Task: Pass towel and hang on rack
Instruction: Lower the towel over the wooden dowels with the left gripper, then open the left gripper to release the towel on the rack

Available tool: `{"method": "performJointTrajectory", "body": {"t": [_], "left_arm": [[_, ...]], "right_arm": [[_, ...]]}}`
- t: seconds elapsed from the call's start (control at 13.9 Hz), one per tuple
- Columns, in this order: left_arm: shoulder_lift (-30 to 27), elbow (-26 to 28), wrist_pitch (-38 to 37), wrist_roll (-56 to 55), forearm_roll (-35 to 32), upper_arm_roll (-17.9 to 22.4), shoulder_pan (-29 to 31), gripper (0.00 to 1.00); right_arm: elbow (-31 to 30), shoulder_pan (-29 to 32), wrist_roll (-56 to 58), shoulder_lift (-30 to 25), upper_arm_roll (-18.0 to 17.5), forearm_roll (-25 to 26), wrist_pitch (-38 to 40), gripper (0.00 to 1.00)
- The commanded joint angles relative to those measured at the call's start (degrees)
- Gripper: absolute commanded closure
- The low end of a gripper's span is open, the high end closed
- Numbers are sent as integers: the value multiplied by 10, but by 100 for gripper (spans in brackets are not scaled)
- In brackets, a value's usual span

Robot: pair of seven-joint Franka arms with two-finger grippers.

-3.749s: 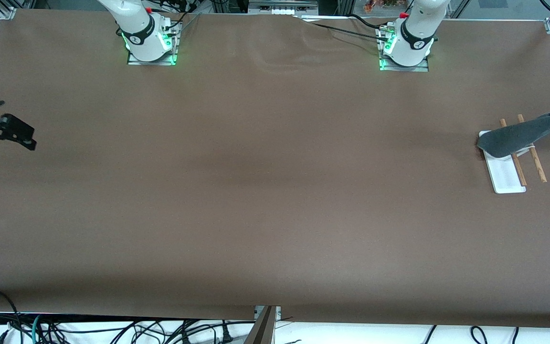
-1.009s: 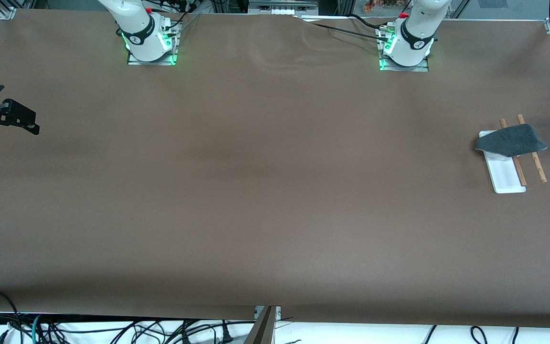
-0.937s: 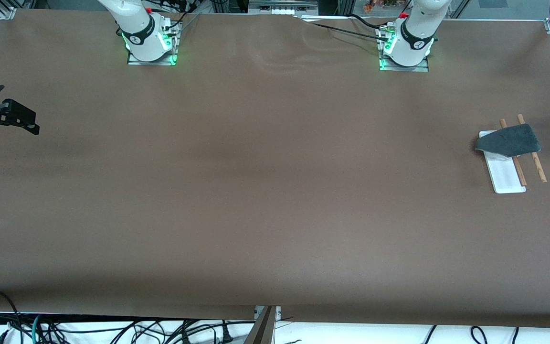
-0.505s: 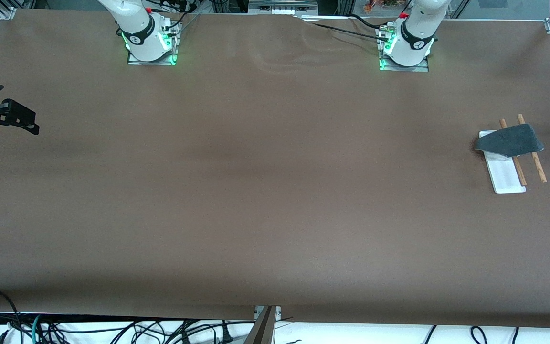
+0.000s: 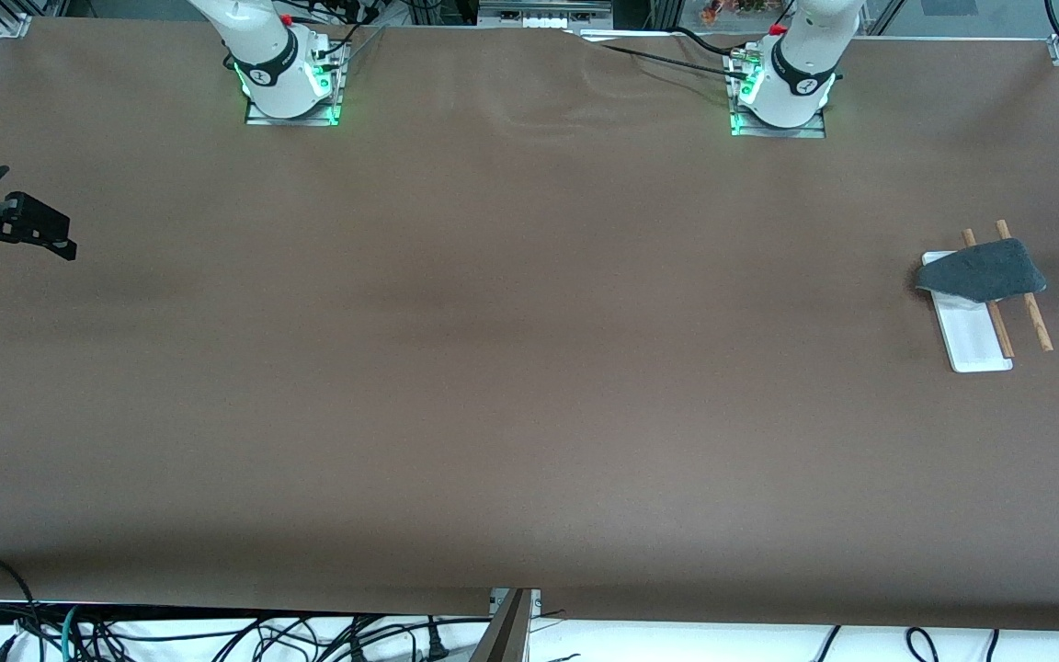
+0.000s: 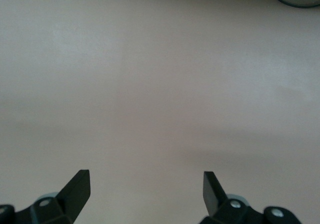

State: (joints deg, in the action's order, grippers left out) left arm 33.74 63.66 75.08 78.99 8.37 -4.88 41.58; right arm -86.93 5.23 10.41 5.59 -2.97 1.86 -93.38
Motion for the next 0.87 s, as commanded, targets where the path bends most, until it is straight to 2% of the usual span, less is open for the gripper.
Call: {"method": "performJointTrajectory", "body": {"t": [0.0, 0.22, 0.36, 0.79], "left_arm": [[-30, 6, -9, -51, 0, 8, -41, 0], [-63, 30, -13, -105, -1, 8, -74, 0], [-138, 122, 31, -163, -2, 10, -110, 0], [-230, 212, 73, -335, -24, 10, -167, 0]], "right_arm": [[5, 5, 13, 2, -1, -9, 0, 0], [5, 5, 13, 2, -1, -9, 0, 0], [5, 5, 13, 2, -1, -10, 0, 0], [10, 5, 13, 6, -1, -10, 0, 0]]}}
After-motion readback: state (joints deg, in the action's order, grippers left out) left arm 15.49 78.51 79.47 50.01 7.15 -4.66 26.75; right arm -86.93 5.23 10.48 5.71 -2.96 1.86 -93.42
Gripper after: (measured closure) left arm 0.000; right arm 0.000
